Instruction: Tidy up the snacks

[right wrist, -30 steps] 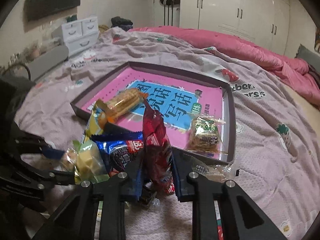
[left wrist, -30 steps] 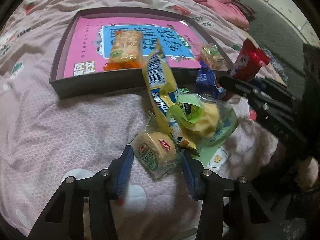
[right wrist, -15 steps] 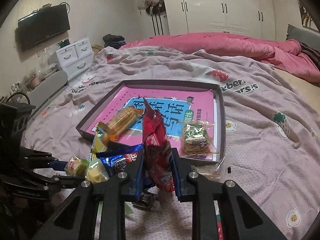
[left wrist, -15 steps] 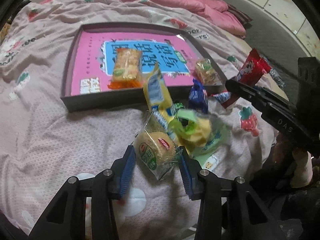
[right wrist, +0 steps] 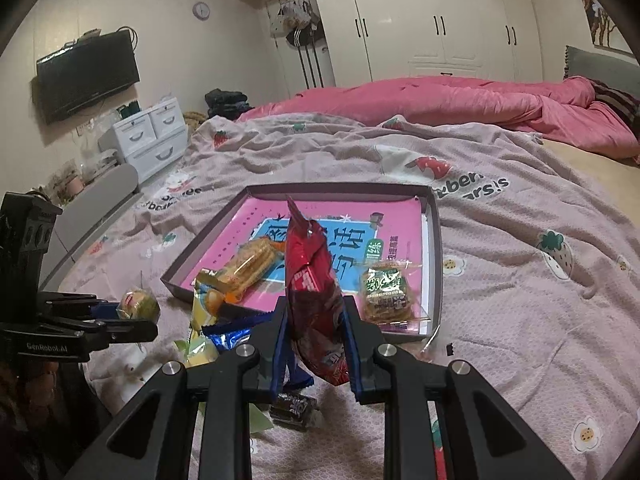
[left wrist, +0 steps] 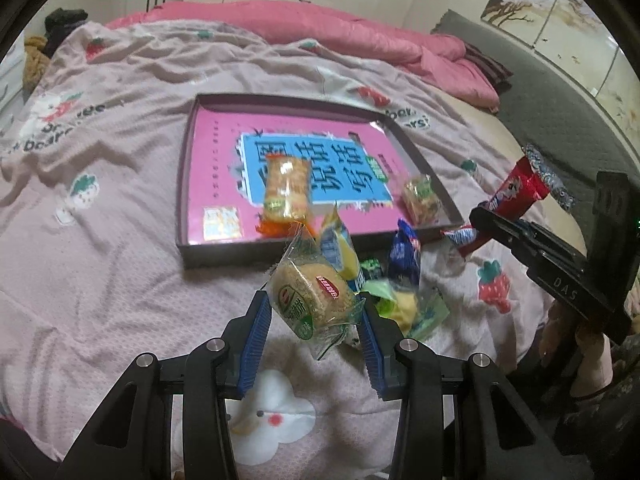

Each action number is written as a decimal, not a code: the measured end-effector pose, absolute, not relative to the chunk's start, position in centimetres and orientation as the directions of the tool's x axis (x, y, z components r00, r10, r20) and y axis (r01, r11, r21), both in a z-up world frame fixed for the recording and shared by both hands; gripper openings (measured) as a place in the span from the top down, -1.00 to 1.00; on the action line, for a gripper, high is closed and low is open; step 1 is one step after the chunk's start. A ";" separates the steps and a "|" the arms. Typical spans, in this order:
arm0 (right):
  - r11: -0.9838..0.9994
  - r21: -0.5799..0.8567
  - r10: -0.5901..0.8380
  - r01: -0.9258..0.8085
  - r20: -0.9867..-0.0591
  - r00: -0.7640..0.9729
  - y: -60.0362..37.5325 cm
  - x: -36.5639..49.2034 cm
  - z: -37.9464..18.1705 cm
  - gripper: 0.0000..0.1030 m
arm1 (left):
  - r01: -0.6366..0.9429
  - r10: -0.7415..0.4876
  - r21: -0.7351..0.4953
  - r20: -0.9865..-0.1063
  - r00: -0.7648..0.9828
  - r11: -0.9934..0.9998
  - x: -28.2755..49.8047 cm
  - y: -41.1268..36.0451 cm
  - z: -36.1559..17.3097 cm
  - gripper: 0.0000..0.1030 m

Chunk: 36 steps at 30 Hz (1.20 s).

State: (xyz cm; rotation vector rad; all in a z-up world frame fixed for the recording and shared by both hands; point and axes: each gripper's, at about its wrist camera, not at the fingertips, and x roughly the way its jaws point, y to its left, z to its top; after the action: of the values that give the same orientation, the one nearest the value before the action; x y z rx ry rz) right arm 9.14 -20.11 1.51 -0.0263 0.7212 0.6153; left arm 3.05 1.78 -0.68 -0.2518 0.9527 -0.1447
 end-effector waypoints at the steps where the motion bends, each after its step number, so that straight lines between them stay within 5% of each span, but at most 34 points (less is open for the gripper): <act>1: 0.824 0.186 0.519 -0.535 -0.624 0.584 -20.1 9.1 1.6 0.52 | 0.011 -0.231 -0.275 -0.783 0.578 0.961 3.1 1.9 -0.5 0.14; 36: 0.834 0.230 0.532 -0.501 -0.573 0.623 -20.8 9.9 2.8 0.52 | -0.026 -0.175 -0.254 -0.734 0.656 0.967 6.0 4.0 1.9 0.14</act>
State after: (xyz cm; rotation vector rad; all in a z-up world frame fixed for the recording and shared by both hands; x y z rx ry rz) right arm 9.91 -20.81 2.82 0.0497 0.6743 0.5934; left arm 5.96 3.97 1.90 -0.2521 0.8535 -0.0857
